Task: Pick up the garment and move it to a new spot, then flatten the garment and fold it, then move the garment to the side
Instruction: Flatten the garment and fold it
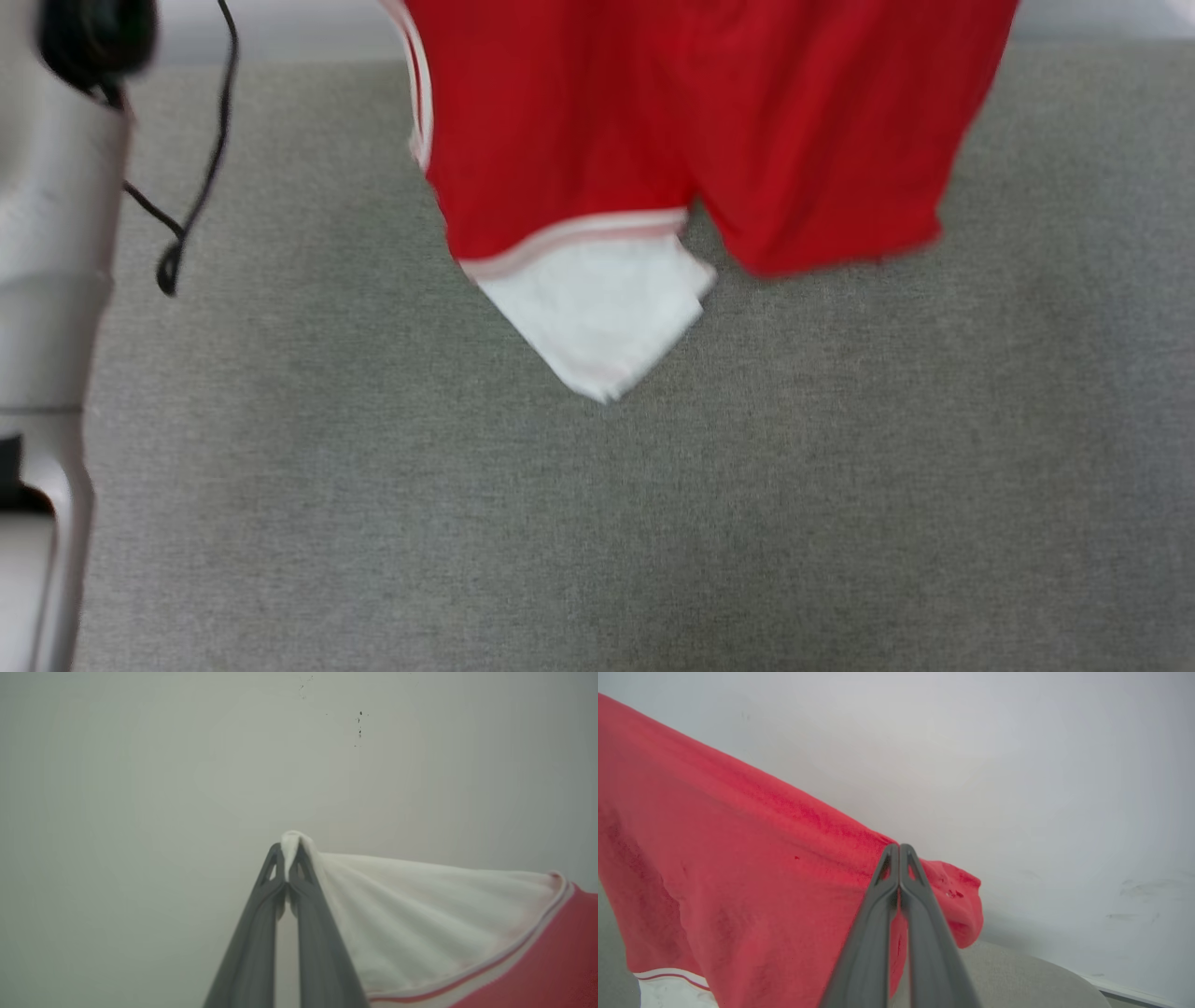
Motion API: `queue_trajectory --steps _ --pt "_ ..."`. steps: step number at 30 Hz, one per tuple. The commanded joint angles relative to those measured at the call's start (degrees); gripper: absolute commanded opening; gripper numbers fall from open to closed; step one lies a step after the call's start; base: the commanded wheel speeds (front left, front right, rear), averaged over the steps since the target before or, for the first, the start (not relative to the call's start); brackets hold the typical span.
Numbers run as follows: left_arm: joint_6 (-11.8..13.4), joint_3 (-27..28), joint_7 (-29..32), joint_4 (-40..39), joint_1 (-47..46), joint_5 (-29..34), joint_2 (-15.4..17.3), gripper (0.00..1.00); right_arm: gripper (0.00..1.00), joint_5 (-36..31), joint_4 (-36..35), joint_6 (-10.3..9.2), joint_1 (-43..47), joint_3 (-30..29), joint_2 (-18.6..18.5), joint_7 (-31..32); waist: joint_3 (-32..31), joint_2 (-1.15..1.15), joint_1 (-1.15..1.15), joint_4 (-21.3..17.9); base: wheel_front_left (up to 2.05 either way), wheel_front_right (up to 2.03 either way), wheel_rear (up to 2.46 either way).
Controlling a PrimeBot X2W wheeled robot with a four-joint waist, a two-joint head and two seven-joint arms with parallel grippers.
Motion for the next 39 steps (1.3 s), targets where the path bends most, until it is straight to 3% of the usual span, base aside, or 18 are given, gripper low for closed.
queue_trajectory --steps 1,8,20,29,39 --pt "0.1 0.3 -0.7 0.9 -2.5 0.6 0.7 0.0 0.0 -0.6 1.4 -0.09 -2.5 -0.2 0.1 -1.6 3.5 0.0 -0.01 -0.7 0.0 0.0 0.0" --pt "-0.3 1.9 -3.5 3.4 -15.3 2.0 2.4 0.0 0.0 -3.1 5.9 -0.1 -15.1 2.0 1.5 -10.9 10.4 0.0 -0.01 -1.5 0.0 0.0 0.0" --pt "-1.4 1.8 -4.8 8.1 -22.3 1.8 2.2 0.0 0.0 -2.5 13.1 -0.09 -24.5 7.1 2.4 -18.4 19.0 0.0 -0.01 -1.6 0.0 0.0 0.0" --pt "-3.8 1.4 -7.2 14.4 -17.1 -0.2 -0.5 0.0 0.0 0.2 20.3 -0.09 -22.6 12.9 3.1 -22.1 20.9 0.0 -0.01 -0.6 0.0 0.0 0.0" --pt "-7.2 3.1 -9.7 16.9 1.1 -4.7 -3.2 0.0 0.0 8.0 21.0 -0.09 -7.9 20.5 0.8 -25.3 13.4 0.0 -0.01 1.1 0.0 0.0 0.0"
